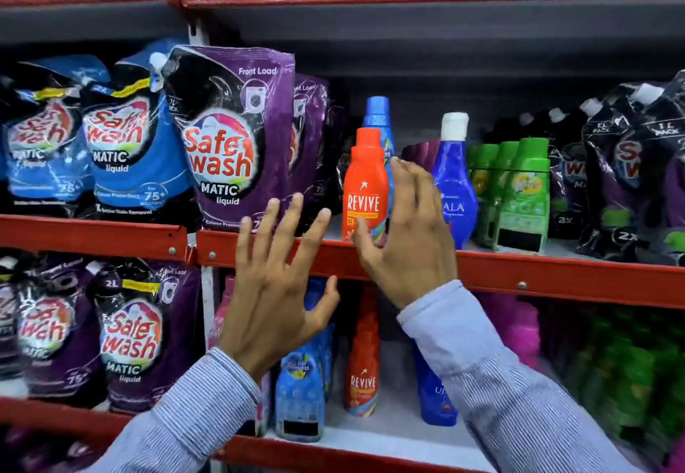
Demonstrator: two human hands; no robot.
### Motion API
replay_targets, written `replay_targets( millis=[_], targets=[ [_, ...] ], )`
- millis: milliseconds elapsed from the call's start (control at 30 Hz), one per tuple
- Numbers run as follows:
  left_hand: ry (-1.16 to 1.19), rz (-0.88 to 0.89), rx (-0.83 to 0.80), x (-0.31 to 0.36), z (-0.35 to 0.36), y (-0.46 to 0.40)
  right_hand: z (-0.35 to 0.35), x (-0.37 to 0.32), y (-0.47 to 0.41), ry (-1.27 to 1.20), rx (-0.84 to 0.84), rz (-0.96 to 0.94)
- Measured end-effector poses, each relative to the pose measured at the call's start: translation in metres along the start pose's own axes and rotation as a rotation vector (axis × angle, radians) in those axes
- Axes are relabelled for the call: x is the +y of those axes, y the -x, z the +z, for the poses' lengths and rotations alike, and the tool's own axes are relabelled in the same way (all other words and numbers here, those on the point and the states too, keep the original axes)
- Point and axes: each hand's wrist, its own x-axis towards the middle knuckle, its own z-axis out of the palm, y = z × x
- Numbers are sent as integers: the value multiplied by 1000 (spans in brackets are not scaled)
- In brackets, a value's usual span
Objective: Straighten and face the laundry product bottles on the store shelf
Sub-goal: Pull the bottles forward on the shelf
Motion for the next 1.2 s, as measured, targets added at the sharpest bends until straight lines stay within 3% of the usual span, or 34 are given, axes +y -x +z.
replay_targets(
  millis=[133,267,433,567,633,733,933,1200],
  targets=[
    [37,25,-100,-8,21,9,20,-11,-14,28,-132,248],
    [55,28,-72,-13,36,13,30,-6,-19,39,-175,324],
    [50,13,-43,-12,43,16,25,-7,-17,-113,-12,314],
    [38,4,-14,-10,45,16,-7,-13,-17,-207,215,222],
    [46,0,-10,-10,45,16,-28,-14,-7,-225,241,150],
    [55,-2,7,-11,45,16,-44,-11,30,-321,119,154],
    [61,-21,16,-9,46,16,-14,15,130,-392,-252,350],
    [75,-29,26,-7,51,14,69,58,211,-297,-470,571]
  ],
)
